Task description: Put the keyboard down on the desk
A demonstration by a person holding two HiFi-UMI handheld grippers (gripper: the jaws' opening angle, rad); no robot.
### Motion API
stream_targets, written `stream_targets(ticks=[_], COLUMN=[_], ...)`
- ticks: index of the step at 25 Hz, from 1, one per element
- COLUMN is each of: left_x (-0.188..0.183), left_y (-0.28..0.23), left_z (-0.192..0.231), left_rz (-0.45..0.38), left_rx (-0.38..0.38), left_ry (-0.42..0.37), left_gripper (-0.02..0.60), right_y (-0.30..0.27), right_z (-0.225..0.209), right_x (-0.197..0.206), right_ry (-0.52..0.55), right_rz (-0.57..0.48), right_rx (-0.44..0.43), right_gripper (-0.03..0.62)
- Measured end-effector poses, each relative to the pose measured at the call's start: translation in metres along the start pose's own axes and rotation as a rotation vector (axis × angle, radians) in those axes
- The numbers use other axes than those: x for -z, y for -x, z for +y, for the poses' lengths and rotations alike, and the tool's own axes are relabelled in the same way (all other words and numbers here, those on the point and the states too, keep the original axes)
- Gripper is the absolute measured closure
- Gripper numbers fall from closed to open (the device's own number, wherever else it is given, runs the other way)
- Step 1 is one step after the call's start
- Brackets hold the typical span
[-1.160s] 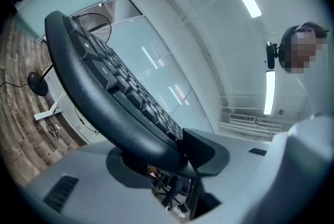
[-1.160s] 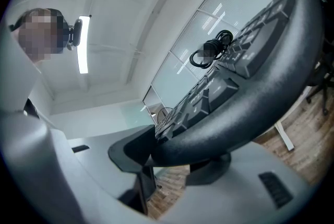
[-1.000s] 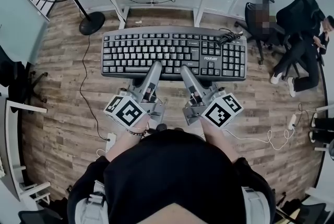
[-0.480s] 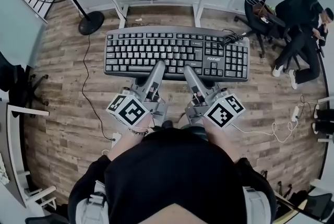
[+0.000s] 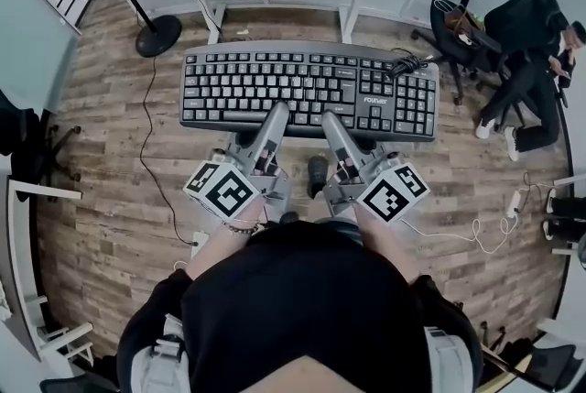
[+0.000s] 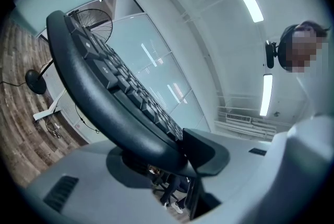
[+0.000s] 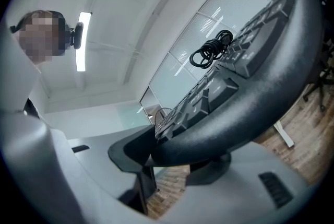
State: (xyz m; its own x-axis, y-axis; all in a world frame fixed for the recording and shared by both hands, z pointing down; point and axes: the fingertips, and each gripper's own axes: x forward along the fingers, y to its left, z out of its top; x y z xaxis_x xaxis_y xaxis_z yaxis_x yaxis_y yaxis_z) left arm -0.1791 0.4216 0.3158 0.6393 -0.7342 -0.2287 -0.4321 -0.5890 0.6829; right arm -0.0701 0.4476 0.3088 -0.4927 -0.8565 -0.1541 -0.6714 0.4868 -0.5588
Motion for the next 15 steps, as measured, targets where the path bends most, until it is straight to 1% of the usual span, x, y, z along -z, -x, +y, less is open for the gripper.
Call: stream_targets(ticks=[5,10,15], left_x=[-0.003,-0.003,-0.021], left_y=[-0.021,-0.048,-0.086], left_z=[0.010,0.027,0.049], left_rz=[0.011,0.000,-0.008], left_rx=[-0.004,-0.020,-0.024], left_ry=[-0.018,-0.023,-0.024], left_gripper=[0.399,0.399,0.399], right_y=[-0.016,-0.037,-0.078], right_z=[-0.018,-0.043,-0.065], right_x=[-0.006,-0.012,-0.028], right_ry=[-0.014,-0.028,-0.019], right_rz=[-0.003,0.005,0.015], right_rx=[-0.006,-0.015,-0.029], right_gripper=[0.414,0.414,0.413])
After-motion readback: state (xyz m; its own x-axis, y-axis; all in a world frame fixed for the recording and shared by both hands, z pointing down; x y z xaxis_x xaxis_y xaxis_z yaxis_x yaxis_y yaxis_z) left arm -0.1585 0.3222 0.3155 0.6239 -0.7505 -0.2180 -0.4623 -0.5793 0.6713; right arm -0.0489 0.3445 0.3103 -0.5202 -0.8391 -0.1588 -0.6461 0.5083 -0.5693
